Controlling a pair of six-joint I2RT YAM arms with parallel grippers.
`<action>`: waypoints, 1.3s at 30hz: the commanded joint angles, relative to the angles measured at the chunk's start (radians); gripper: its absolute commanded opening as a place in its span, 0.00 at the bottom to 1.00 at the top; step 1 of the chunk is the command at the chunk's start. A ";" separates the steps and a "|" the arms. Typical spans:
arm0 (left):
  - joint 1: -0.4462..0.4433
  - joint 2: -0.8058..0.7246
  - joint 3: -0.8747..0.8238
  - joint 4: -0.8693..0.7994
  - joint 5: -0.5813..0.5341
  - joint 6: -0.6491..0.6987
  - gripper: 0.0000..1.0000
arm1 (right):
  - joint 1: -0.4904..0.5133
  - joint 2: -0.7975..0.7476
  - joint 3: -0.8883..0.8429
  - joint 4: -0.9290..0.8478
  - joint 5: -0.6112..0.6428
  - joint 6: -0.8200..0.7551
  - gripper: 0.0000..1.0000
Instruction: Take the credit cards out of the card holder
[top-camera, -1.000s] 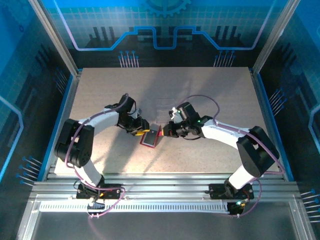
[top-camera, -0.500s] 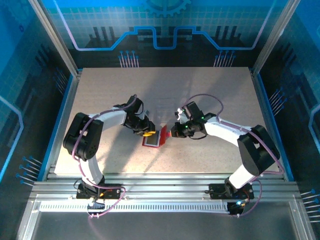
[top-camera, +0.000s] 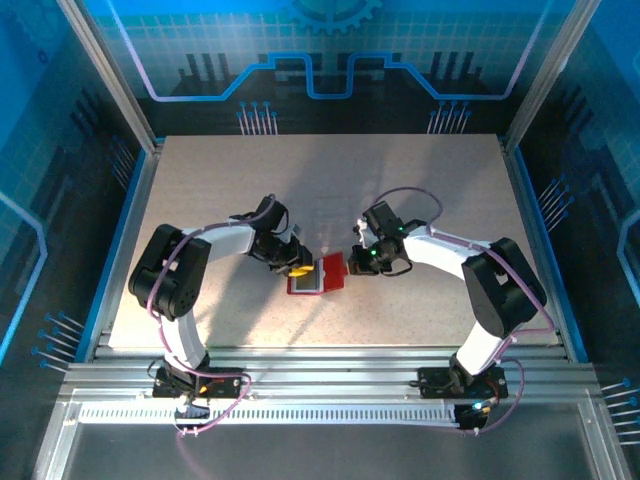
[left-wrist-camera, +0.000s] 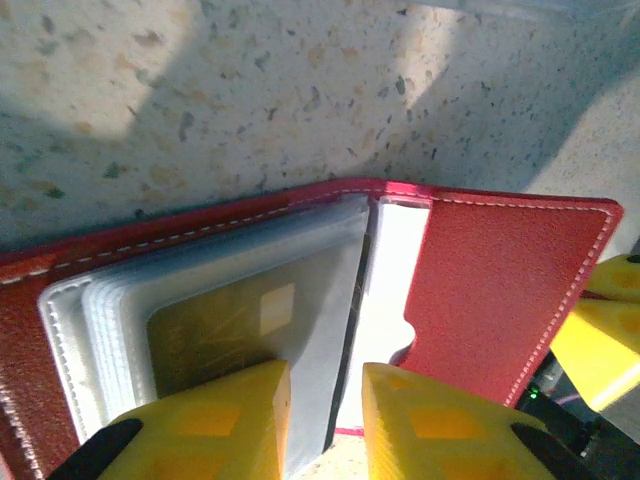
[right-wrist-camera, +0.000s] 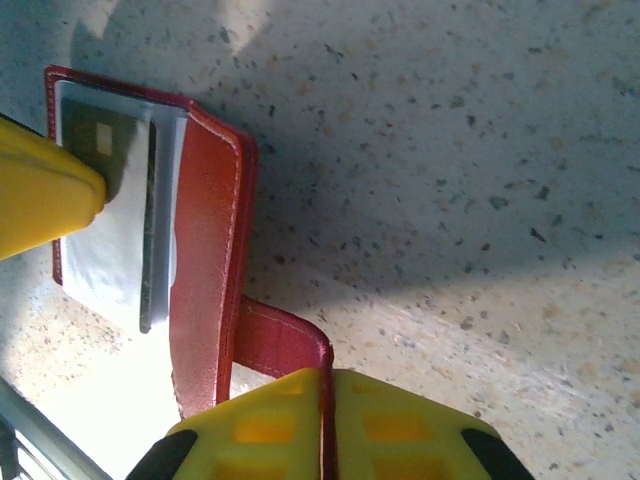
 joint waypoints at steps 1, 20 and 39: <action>-0.007 -0.015 -0.019 0.073 0.085 -0.069 0.26 | 0.001 -0.004 -0.006 -0.029 0.016 0.002 0.09; -0.153 0.091 0.100 0.115 0.090 -0.149 0.24 | 0.016 -0.069 -0.012 -0.041 0.041 0.018 0.20; -0.153 0.140 0.092 0.088 0.072 -0.117 0.17 | 0.011 -0.052 -0.036 0.154 -0.177 0.192 0.06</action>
